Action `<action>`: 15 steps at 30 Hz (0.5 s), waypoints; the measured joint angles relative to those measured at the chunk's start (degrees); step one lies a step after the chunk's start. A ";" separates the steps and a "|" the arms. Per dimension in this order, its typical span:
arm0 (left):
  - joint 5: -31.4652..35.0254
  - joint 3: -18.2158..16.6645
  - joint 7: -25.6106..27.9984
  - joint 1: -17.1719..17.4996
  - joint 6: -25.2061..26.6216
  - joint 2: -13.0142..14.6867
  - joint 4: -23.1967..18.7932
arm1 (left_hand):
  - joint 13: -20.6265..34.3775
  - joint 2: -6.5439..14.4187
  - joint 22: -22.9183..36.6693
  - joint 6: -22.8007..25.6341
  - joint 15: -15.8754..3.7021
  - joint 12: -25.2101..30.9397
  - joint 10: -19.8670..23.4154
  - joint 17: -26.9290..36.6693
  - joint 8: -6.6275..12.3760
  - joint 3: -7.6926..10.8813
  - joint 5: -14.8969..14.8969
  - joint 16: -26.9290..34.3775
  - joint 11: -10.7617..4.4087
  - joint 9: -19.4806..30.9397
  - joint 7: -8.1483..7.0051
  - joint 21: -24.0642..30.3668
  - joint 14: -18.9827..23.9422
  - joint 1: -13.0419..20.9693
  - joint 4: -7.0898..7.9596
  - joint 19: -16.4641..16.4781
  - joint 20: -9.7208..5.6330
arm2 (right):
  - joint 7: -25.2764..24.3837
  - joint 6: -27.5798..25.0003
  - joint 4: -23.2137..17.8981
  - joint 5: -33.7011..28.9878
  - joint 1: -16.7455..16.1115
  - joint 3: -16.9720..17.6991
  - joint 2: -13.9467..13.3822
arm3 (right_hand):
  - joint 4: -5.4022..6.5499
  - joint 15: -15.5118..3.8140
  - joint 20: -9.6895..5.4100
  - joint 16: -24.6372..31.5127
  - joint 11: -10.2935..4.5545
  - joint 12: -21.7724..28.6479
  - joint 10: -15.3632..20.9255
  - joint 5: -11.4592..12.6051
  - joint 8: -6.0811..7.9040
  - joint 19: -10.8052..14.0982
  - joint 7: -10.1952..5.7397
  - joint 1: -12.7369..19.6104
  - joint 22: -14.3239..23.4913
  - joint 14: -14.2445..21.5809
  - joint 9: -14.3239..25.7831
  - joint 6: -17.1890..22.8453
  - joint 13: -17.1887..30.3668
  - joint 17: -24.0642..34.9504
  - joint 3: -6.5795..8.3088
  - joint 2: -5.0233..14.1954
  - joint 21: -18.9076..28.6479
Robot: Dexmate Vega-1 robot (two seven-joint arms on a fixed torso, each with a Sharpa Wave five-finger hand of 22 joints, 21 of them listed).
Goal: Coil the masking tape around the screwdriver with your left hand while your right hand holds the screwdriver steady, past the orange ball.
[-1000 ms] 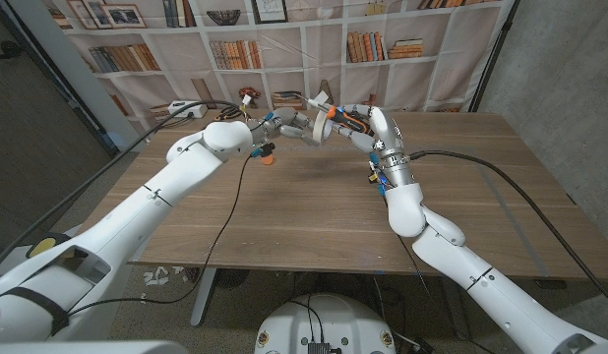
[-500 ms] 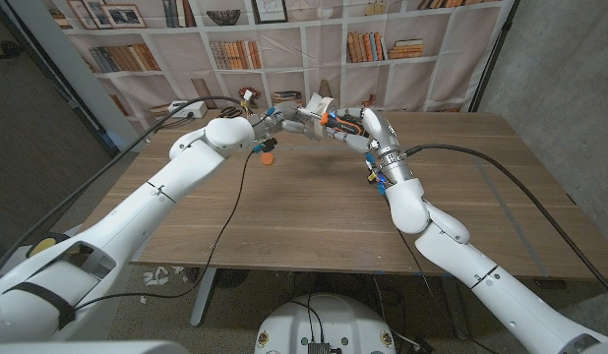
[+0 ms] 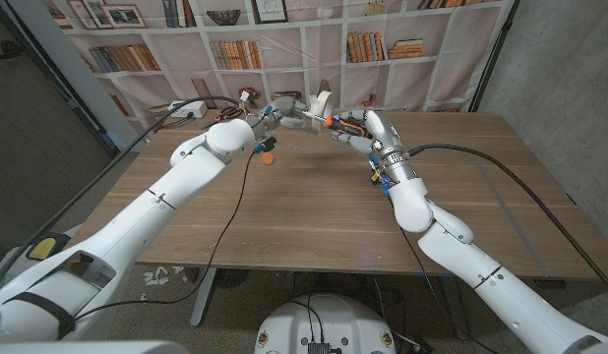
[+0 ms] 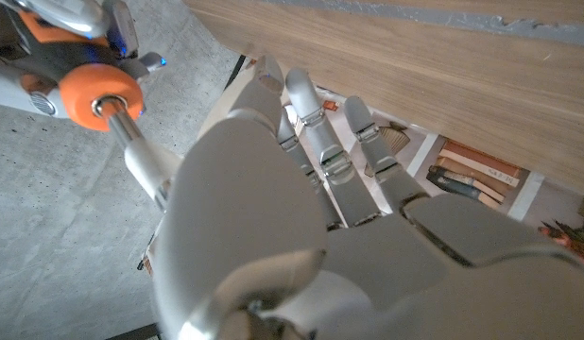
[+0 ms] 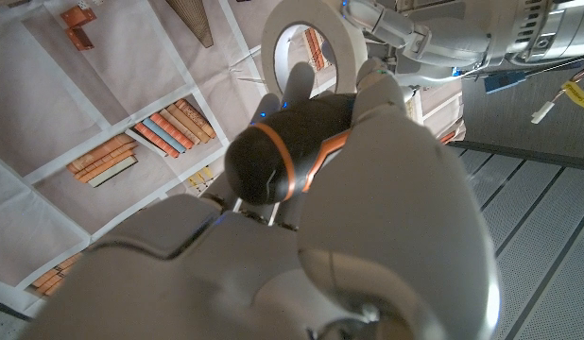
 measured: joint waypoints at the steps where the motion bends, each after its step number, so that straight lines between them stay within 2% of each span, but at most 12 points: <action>1: 0.78 -0.11 1.22 0.35 -0.08 -0.23 -0.21 | 0.00 0.00 0.00 0.12 -0.13 0.00 0.00 0.01 0.00 -0.07 0.00 0.00 0.00 0.00 0.08 0.13 0.30 0.00 0.08 0.00 0.00 | 0.01 0.00 0.04 0.03 -0.02 0.02 -0.03 | -0.01 0.00 0.00 0.00 0.00 0.00 0.00 0.00 0.01 0.00 0.00 0.00 0.00 0.00 0.00 0.00 0.01 0.00 -0.01 0.00 0.12; 7: 3.48 -0.61 5.59 1.34 -0.97 -1.57 -0.24 | -0.02 0.38 -0.22 0.63 -0.32 0.00 0.00 0.21 0.01 -0.15 0.00 0.00 0.00 0.17 0.00 0.48 0.50 0.39 0.15 0.00 0.00 | 0.08 0.08 0.31 0.39 -0.11 0.23 -0.30 | 0.21 0.00 0.00 0.00 -0.01 -0.05 0.00 0.00 0.01 0.00 -0.10 0.07 -0.26 0.01 -0.01 -0.11 0.28 0.00 -0.26 -0.07 0.12; 15: 5.26 -1.37 10.13 1.85 -4.46 -3.83 2.04 | -0.03 0.67 -0.26 0.80 -0.30 -0.03 0.00 0.28 0.11 -0.16 -0.01 0.00 -0.01 0.12 -0.02 0.90 0.50 0.70 0.14 0.00 0.00 | 0.08 0.45 0.53 0.76 -0.28 0.45 -0.53 | 0.37 -0.40 0.23 -0.44 -0.01 -0.22 0.00 0.01 0.01 -0.23 -0.12 0.07 -0.26 0.42 -0.05 -0.12 0.28 0.27 -0.57 -0.07 0.56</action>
